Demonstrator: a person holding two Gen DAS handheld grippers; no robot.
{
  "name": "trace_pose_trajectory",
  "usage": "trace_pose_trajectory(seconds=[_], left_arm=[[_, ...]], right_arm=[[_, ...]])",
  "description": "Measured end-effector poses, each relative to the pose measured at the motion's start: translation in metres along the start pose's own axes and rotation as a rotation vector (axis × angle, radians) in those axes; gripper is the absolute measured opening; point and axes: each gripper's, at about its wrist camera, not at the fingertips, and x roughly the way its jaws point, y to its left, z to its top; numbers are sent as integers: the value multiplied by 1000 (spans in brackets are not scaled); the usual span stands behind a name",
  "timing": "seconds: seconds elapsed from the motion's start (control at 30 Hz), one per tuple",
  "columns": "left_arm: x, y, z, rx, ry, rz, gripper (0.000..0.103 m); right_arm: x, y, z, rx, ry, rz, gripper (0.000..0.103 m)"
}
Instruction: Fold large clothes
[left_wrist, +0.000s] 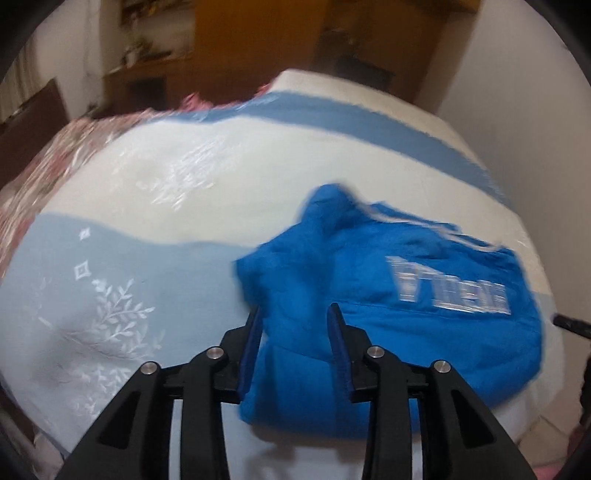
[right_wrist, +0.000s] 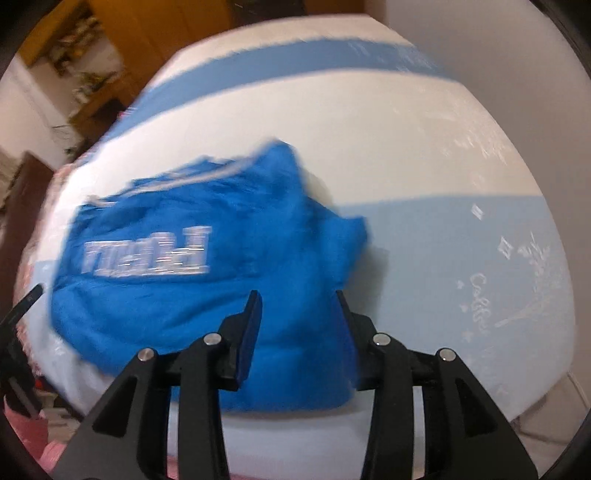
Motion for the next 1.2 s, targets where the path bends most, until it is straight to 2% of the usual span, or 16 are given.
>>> trace_pose_trajectory(seconds=[0.1,0.17,0.27,0.37,0.53,0.73,0.8,0.87,1.0,1.07,1.13,1.2], left_arm=[[1,-40,-1,47,-25,-69,35],[12,-65,-9,87,-44,-61,35],[35,-81,-22,107,-18,-80,35],[61,-84,-38,119,62,-73,34],[78,-80,-53,133,113,-85,33],[91,-82,-58,146,108,-64,32],[89,-85,-52,145,116,-54,31],[82,-84,-39,125,124,-80,31],[69,-91,6,138,36,-111,31],[79,-99,33,160,12,-107,31],[103,-104,57,170,33,-105,31],[124,-105,70,170,51,-91,31]], right_arm=[[10,27,-10,-62,-23,49,35],[28,44,-16,-82,-21,36,34],[55,55,-28,-58,0,80,29],[73,56,-37,-71,27,38,27],[90,56,-44,-62,48,32,26],[108,65,-51,-93,2,-18,26],[103,63,-45,-72,25,6,26],[91,62,-36,-63,22,41,25],[75,58,6,-56,-64,54,28],[84,55,31,-53,-92,23,28],[102,47,60,-18,-88,36,28],[119,44,76,-22,-98,-6,28]])
